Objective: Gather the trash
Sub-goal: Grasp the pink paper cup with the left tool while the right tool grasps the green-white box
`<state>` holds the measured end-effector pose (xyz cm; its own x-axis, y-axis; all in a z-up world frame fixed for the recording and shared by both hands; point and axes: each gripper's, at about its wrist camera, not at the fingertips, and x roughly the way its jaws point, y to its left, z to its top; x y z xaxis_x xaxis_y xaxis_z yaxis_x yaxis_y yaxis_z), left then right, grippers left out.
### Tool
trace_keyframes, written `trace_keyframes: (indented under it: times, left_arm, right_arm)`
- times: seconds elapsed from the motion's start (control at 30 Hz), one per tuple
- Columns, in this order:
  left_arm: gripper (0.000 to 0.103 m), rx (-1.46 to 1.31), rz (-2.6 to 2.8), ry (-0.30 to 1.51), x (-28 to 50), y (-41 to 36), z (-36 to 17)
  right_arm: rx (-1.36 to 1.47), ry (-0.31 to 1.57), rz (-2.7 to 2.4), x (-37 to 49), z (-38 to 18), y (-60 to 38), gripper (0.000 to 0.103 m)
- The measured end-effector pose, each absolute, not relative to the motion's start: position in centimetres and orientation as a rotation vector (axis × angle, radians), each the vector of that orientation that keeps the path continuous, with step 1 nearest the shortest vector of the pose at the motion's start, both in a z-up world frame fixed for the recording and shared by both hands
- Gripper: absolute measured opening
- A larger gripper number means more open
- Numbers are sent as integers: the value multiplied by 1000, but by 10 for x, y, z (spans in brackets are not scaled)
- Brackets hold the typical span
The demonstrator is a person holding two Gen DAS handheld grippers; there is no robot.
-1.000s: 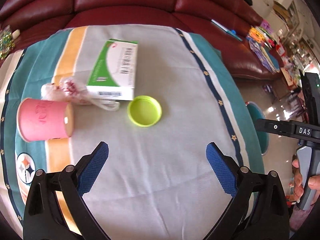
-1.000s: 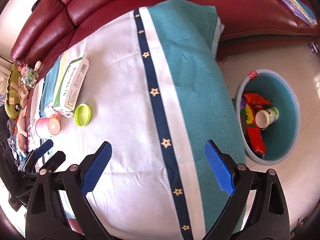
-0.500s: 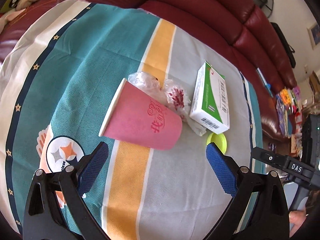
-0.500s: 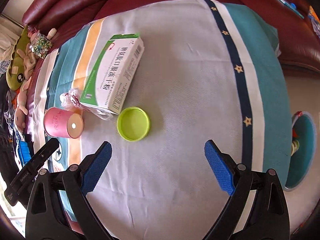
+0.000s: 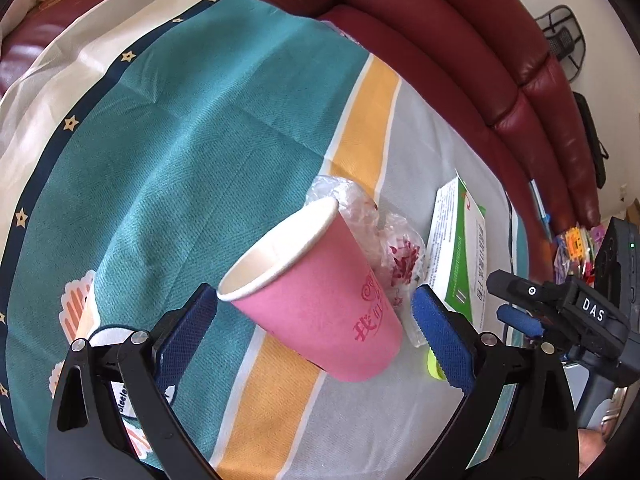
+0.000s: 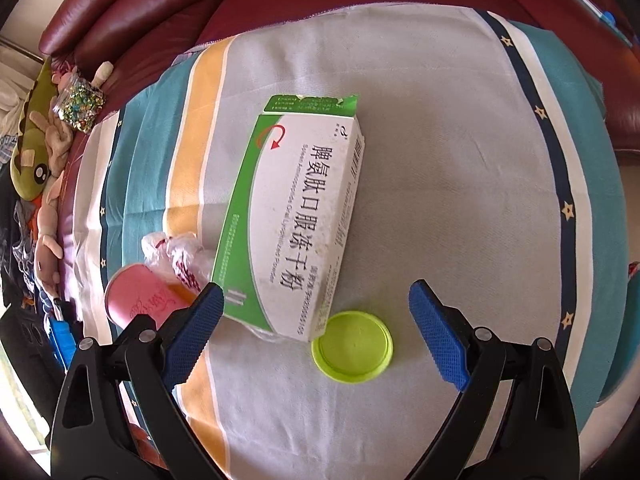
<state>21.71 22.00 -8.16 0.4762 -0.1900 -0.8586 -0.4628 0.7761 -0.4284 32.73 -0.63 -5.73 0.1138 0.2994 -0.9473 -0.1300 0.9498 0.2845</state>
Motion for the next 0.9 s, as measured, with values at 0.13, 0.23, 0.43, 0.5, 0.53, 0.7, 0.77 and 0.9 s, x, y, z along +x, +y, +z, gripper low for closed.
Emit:
trace_keyframes:
  times: [0.13, 0.23, 0.43, 0.5, 0.53, 0.7, 0.77, 0.9]
  left_arm:
    - [98, -662, 215, 1093, 219, 229, -85]
    - [99, -660, 201, 1090, 220, 233, -87]
    - [99, -523, 216, 1078, 224, 226, -78]
    - [99, -493, 223, 1079, 225, 223, -77]
    - [99, -491, 221, 1085, 227, 221, -78]
    - [99, -535, 217, 1106, 228, 209, -86]
    - [95, -538, 201, 1092, 228, 203, -89]
    - [88, -442, 106, 1062, 228, 182, -83]
  right_arm:
    - [149, 1445, 323, 342, -67, 11, 90]
    - [135, 1456, 326, 349, -74, 23, 90]
    - [48, 1448, 331, 345, -83, 30, 78]
    - [35, 1437, 342, 342, -82, 28, 77]
    - [20, 1427, 350, 340, -80, 27, 76]
    - [47, 1392, 381, 333, -65, 15, 76]
    - [50, 1384, 395, 329, -58, 9, 75]
    - [32, 1370, 406, 315, -49, -10, 75]
